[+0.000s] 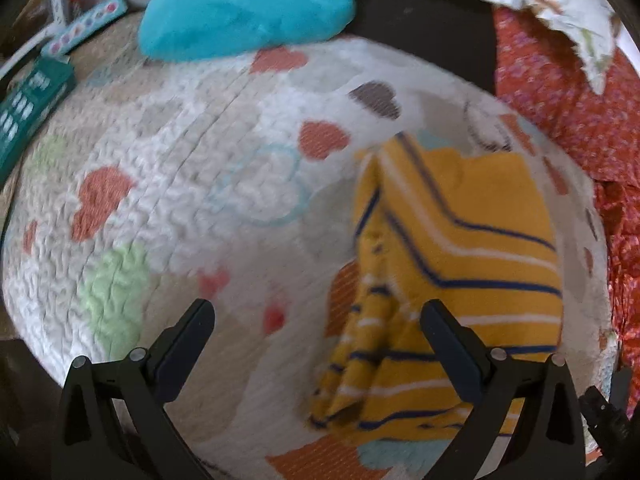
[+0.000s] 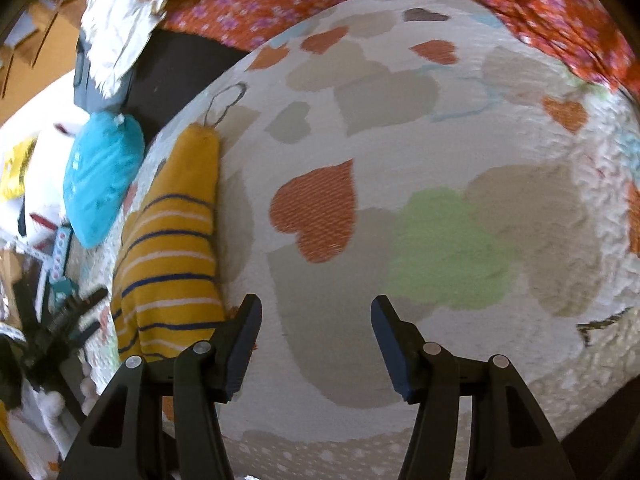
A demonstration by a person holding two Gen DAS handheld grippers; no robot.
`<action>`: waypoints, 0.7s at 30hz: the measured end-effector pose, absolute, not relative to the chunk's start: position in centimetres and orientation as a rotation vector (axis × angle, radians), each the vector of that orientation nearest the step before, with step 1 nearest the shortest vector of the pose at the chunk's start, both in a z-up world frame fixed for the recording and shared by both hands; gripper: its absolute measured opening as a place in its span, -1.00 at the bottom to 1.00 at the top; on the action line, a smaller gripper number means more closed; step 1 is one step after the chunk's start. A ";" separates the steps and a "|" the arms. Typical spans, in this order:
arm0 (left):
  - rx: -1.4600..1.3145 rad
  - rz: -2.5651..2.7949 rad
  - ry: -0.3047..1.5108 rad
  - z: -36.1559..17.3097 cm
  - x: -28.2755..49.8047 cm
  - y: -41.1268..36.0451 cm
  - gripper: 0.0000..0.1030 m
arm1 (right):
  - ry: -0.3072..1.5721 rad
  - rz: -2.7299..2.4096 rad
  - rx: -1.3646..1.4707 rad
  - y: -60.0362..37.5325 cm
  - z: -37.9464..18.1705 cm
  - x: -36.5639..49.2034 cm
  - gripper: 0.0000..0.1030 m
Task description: Fold small clothes
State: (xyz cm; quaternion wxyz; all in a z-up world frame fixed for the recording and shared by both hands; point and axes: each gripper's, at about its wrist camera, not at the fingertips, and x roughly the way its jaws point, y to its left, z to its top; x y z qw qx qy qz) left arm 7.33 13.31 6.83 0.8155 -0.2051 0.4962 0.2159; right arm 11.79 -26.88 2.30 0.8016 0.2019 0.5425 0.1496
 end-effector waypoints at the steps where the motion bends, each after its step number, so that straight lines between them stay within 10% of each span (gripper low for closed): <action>1: -0.461 0.475 1.073 6.6 7.1 13.8 1.00 | 1.162 0.308 0.450 -27.9 2.2 11.7 0.19; 21: -0.355 0.522 1.210 -0.3 6.1 16.1 1.00 | 1.197 0.356 0.360 -25.9 2.5 13.2 0.19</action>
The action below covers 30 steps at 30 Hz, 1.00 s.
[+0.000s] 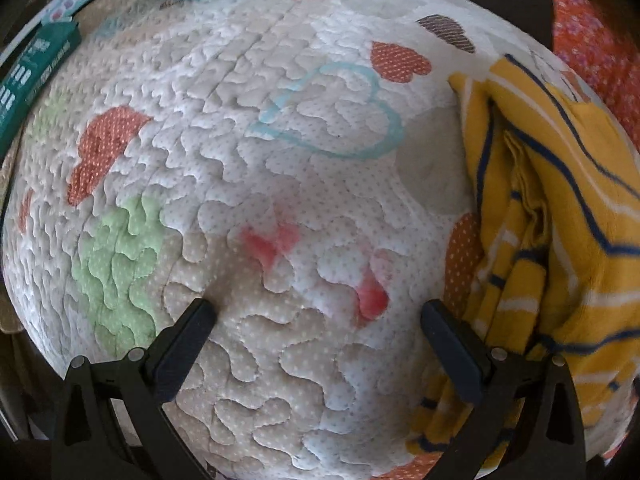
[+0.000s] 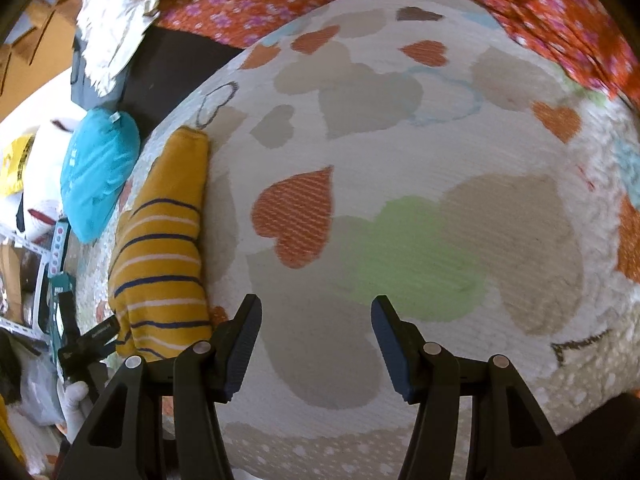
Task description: Fold small clothes
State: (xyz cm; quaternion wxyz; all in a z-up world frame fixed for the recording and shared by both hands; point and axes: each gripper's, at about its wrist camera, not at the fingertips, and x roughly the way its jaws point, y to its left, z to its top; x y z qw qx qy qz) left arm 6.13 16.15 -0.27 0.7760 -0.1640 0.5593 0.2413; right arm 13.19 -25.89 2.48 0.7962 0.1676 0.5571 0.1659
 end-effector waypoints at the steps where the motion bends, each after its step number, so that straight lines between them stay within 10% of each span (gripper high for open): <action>1: -0.331 0.509 1.215 -0.4 5.9 15.8 1.00 | 1.200 0.367 0.358 -25.2 2.5 13.5 0.19; 24: -0.682 -0.007 1.140 0.4 17.6 16.3 0.95 | 1.289 0.664 0.502 -9.3 -2.5 26.7 0.50; 27: -0.773 -0.054 1.125 1.5 17.7 15.9 0.27 | 1.300 0.702 0.544 -9.1 -2.2 26.8 -0.09; 30: -0.746 -0.055 1.100 3.8 18.5 14.3 0.27 | 1.275 0.755 0.556 -9.4 0.2 26.7 -0.25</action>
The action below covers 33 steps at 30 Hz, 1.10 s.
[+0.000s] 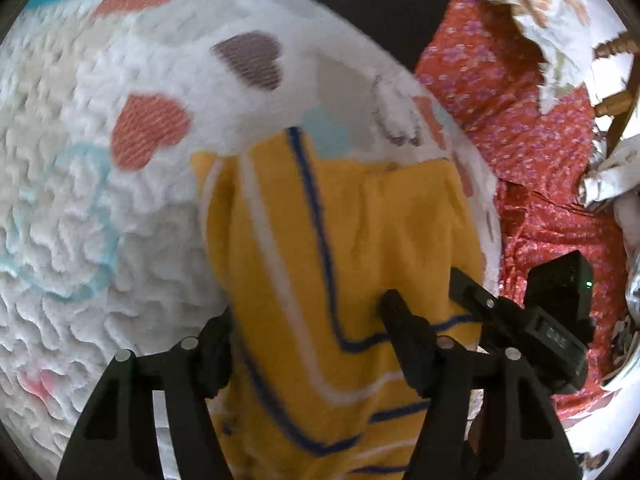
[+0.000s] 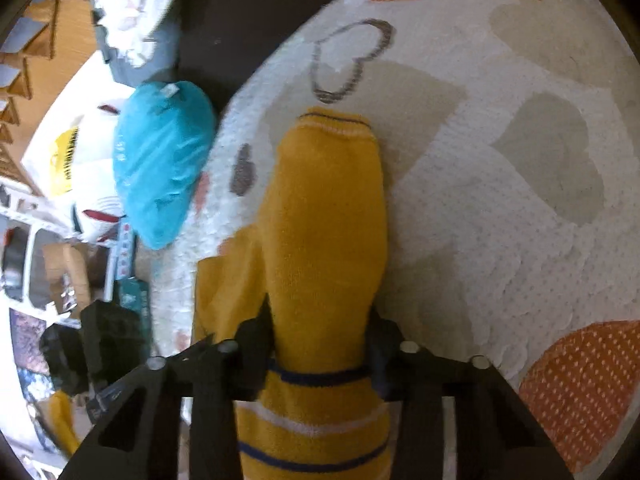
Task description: Fold small clothes
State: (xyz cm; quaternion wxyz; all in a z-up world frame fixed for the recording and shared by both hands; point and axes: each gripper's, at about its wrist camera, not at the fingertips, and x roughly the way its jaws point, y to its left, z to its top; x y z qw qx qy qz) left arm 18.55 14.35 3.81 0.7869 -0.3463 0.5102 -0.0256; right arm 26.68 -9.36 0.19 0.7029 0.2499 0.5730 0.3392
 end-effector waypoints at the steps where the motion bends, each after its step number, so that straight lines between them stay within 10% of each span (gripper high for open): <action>1: -0.751 -0.066 1.089 4.4 19.0 13.9 0.25 | 1.255 0.775 0.558 -9.5 1.3 26.6 -0.26; 16: -0.616 0.109 1.192 2.6 27.6 10.7 0.41 | 1.237 0.471 0.304 -12.8 1.5 31.8 0.04; 24: -0.511 0.181 1.096 7.3 22.3 11.7 0.40 | 1.029 0.600 0.368 -14.7 9.4 26.4 -0.03; 33: -0.363 0.350 0.910 13.1 12.2 11.7 0.41 | 1.237 0.725 0.222 -6.4 2.2 23.0 -0.05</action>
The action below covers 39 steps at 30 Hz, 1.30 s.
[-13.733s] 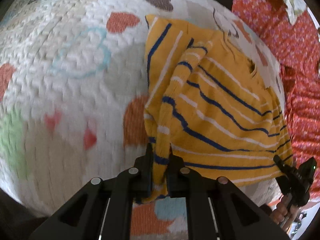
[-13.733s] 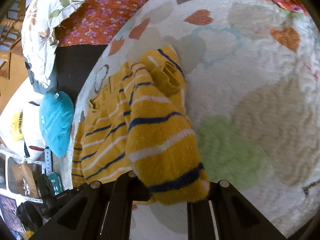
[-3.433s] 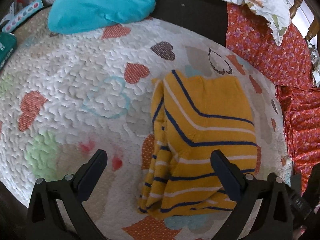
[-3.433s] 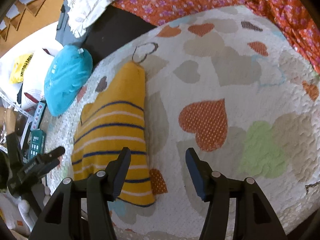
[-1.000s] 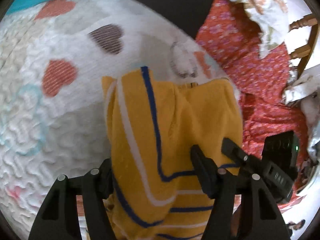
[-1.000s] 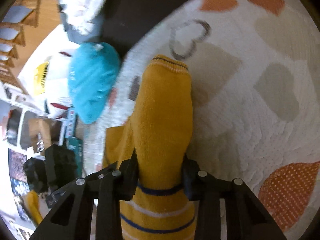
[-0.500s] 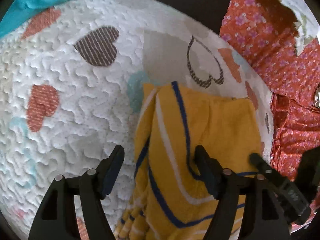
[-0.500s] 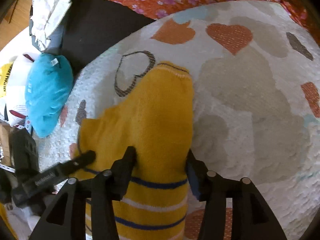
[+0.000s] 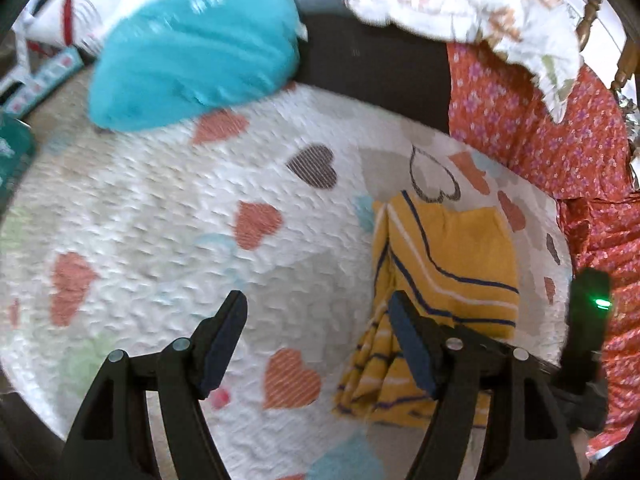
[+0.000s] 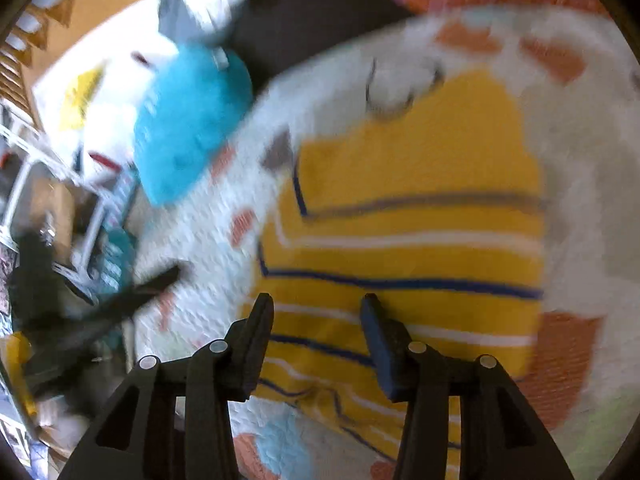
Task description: Fold small clothes
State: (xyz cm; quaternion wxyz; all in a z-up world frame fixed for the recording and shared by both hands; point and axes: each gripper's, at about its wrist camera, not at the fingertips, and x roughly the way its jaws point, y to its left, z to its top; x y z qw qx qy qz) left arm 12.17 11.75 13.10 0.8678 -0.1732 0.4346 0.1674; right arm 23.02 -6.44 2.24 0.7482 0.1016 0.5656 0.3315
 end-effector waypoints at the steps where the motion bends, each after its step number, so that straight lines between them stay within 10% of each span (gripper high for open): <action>1: -0.344 0.366 0.891 13.7 11.7 11.5 0.43 | 1.205 0.706 0.179 -5.9 2.3 22.7 -0.05; 12: -0.154 0.703 0.607 22.6 3.2 9.3 1.00 | 1.207 0.728 0.068 -6.0 4.5 17.0 0.00; 39: -0.073 0.460 0.631 24.0 -3.9 -0.1 1.00 | 0.887 0.276 -0.026 -18.5 13.0 3.5 0.40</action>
